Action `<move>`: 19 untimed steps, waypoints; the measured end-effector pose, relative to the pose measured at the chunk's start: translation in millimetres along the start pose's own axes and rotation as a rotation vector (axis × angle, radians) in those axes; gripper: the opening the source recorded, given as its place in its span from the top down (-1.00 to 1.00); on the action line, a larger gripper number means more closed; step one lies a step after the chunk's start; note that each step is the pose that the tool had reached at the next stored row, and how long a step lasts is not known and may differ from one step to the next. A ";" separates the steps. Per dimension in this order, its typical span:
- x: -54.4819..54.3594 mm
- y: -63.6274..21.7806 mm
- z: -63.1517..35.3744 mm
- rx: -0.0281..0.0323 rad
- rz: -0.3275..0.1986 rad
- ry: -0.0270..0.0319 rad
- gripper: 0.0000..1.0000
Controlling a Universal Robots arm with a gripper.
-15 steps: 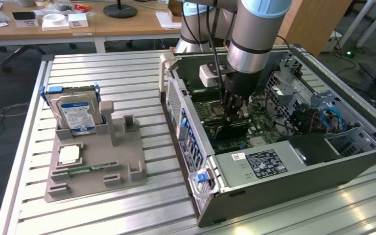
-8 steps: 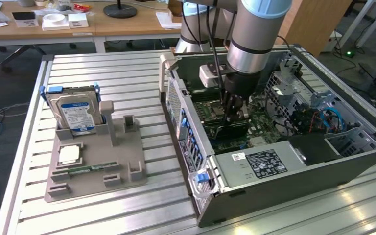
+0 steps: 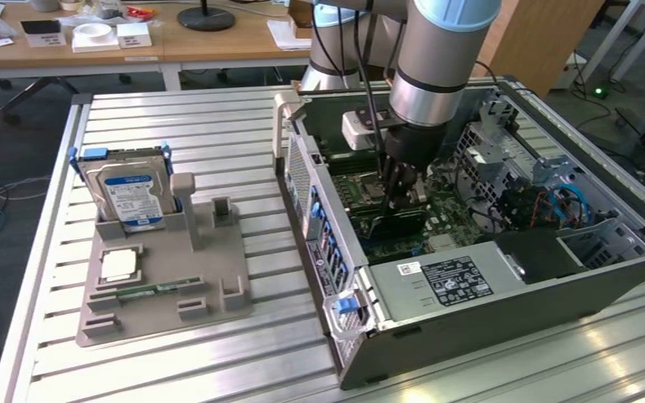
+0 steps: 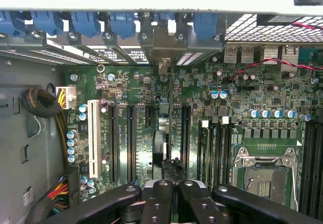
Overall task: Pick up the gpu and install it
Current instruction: 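Press down on the gpu until it lock into place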
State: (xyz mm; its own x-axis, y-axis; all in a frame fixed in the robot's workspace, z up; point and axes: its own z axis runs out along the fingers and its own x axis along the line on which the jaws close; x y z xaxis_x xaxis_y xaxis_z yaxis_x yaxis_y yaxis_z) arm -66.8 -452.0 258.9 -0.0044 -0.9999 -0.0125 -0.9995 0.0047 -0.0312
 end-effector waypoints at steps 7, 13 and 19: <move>0.0 0.0 0.0 0.0001 0.000 -0.0001 0.79; -0.1 0.0 -1.0 0.0004 0.000 -0.0007 0.79; -0.4 -0.3 -9.0 0.0003 0.000 -0.0003 0.79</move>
State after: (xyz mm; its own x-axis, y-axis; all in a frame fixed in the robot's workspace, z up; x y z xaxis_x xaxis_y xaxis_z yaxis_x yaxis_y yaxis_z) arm -66.8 -451.7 267.9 -0.0043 -0.9999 -0.0128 -0.9995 0.0047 -0.0315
